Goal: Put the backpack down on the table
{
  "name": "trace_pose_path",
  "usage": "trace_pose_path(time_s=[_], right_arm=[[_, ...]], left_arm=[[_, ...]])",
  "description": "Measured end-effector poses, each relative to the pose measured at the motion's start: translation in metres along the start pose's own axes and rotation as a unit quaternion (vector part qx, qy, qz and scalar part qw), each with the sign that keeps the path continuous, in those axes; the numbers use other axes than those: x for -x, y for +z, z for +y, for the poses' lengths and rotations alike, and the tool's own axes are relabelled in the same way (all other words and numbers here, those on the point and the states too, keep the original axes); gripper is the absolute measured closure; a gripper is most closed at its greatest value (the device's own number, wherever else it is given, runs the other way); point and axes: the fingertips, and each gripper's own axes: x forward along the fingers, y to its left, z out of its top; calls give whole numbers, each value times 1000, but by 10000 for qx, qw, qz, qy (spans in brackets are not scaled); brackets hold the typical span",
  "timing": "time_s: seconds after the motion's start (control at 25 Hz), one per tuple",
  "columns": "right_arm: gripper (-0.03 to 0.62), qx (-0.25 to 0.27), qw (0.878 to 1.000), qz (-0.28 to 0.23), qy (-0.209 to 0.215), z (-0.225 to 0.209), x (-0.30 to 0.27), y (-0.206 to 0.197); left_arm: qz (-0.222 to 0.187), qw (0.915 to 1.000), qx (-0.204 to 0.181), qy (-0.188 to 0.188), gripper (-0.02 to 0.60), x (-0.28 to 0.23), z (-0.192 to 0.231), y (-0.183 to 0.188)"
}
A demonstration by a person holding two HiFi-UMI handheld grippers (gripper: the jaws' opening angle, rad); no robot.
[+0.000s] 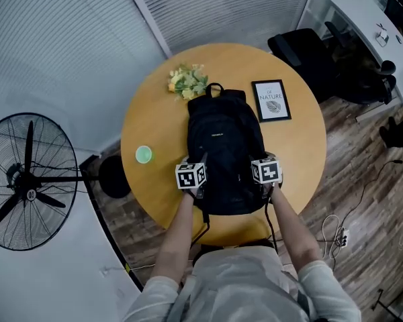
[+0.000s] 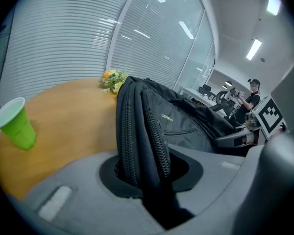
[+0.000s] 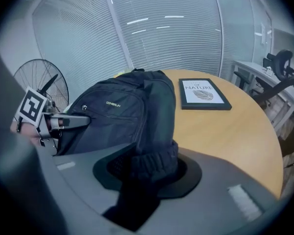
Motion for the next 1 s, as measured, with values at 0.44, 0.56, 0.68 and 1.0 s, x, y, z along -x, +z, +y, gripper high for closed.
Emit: trace_pose_path(time_s=[0.44,0.56,0.68,1.0], right_arm=[[393,-80,9965,654,-512,-14,-11,-7],[361,-47,9969,453,-649,-17,-1,-7],[335,-72,9975,368,-591,-19,11,-8],[344,50,9990,164,-401,-8,45,-18]], left_arm=[[136,9995,-121,277,423,-6,11,-5],[132,9996,-115,233,400,2,12,-8],[92,9996,-195,200,380,14,16,-9],[72,9985,-490,246,357,42,23,-17]])
